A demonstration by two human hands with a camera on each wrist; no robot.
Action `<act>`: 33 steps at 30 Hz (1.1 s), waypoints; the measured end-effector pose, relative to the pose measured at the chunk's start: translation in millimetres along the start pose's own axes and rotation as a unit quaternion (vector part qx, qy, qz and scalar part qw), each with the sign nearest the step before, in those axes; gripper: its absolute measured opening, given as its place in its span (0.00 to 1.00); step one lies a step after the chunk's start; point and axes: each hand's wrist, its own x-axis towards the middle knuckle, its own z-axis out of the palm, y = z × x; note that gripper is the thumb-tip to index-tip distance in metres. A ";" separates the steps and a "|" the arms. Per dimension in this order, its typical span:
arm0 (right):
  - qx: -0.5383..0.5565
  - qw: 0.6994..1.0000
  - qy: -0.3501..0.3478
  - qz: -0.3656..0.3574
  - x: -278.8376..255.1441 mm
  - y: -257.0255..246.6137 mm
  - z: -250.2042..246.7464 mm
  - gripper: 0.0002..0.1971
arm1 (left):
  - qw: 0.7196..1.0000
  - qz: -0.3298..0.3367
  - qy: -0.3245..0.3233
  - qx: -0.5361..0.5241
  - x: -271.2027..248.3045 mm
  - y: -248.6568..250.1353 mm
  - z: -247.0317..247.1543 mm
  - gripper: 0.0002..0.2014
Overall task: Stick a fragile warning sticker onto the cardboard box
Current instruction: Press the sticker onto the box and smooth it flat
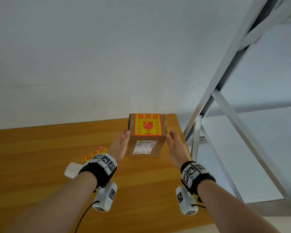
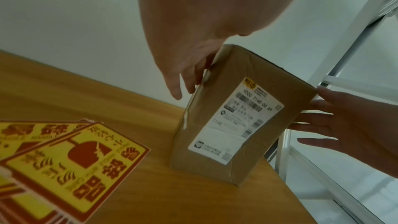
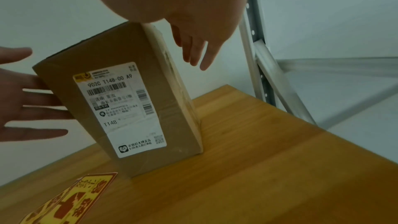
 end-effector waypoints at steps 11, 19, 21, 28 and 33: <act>0.069 0.997 -0.018 -0.013 -6.4 2.9 8.1 0.26 | 0.998 -0.001 -0.005 -0.059 -0.5 -14.6 19.0 0.23; 0.166 0.983 -0.071 0.032 -1.2 -4.6 13.2 0.34 | 0.999 -0.020 0.007 -0.048 -2.3 -17.6 20.4 0.24; 0.183 0.979 -0.074 0.049 -0.8 -7.0 13.6 0.36 | 0.999 -0.026 0.007 -0.031 -2.3 -18.3 19.9 0.25; 0.146 0.984 -0.070 0.075 -16.1 -20.7 4.8 0.39 | 0.999 -0.007 0.029 0.034 -14.5 -11.2 12.0 0.30; 0.105 0.992 -0.044 0.058 -44.1 -32.3 -5.3 0.29 | 0.993 -0.010 0.024 0.115 -43.4 -11.5 -2.4 0.32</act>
